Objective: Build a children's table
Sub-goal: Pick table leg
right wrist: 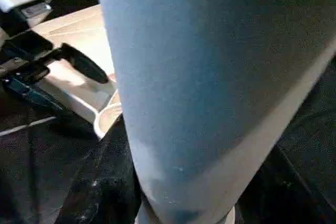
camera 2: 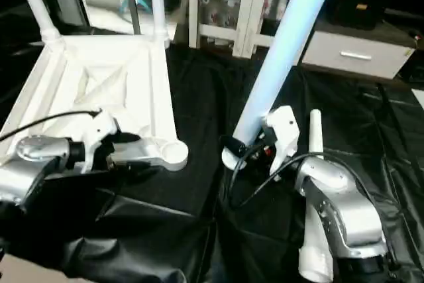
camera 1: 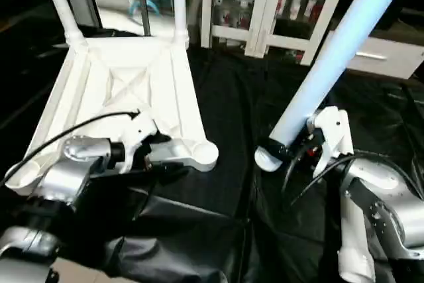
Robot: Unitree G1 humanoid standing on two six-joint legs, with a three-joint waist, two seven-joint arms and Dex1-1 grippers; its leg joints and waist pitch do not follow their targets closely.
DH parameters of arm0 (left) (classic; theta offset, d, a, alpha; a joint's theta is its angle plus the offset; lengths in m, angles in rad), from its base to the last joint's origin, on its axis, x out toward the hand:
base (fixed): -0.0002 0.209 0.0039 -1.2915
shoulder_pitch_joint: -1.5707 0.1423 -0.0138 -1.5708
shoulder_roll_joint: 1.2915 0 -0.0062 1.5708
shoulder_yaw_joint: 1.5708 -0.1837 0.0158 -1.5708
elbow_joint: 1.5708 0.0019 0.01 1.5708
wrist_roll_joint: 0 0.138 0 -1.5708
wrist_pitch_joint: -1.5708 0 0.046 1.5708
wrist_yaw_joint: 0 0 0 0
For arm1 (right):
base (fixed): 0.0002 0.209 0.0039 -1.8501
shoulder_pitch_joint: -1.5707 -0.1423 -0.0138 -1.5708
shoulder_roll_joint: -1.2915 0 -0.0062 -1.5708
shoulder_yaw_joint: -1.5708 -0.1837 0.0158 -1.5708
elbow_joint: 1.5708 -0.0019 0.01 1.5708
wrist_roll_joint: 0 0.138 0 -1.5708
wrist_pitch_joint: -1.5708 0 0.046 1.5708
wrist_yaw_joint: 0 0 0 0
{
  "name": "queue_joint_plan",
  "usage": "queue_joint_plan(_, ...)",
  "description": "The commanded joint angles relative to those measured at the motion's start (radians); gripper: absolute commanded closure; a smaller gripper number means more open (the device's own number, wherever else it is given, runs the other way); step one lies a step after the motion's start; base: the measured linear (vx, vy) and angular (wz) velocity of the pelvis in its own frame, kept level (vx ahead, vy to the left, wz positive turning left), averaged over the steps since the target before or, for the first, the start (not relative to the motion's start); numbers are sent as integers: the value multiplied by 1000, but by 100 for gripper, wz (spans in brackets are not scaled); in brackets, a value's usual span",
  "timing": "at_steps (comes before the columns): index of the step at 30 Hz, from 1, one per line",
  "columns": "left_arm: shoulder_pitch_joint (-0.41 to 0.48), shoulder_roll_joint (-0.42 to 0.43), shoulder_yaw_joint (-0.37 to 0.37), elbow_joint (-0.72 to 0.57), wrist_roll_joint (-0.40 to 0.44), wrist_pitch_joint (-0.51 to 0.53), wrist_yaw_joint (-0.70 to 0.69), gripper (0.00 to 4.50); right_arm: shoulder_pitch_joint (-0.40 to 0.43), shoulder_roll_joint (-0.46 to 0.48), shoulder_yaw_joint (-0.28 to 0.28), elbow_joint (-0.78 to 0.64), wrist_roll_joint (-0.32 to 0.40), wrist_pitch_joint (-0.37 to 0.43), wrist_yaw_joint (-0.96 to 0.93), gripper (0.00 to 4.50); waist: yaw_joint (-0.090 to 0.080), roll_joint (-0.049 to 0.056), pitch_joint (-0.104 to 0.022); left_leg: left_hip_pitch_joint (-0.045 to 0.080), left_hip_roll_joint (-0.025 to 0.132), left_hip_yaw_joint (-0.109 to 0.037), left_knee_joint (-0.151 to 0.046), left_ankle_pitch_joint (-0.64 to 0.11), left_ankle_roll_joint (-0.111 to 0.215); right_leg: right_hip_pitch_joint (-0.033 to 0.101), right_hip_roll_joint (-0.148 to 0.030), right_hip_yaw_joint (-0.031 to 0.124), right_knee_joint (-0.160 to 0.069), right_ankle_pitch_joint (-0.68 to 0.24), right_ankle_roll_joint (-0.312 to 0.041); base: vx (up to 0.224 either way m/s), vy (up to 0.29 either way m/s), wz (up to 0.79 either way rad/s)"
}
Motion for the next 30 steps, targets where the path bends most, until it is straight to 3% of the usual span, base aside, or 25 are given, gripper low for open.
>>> queue_joint_plan(1,-24,-4,-17,16,8,-5,-30,20,-17,-12,7,-14,9,5,10,262,5,1,-62,25,108,-45,-95,-169,-21,32,-123,64,-71,-132,-239,0,0,0)
queue_joint_plan(12,-119,-9,-70,191,89,-94,-85,126,-37,-28,13,1,2,3,33,262,8,-7,-67,20,107,-43,-88,-103,11,38,-123,61,-60,-37,-254,0,0,0)
queue_joint_plan(19,-146,5,-85,250,117,-119,-118,176,-28,-46,21,-5,-6,3,45,262,9,-8,-63,23,109,-44,-92,-141,-4,35,-125,62,-69,-107,-247,0,0,0)
queue_joint_plan(30,-155,27,-91,298,150,-145,-149,276,-27,-51,29,-6,-7,2,51,262,8,-10,-62,22,110,-45,-93,-144,-7,34,-128,63,-69,-124,-242,0,0,0)
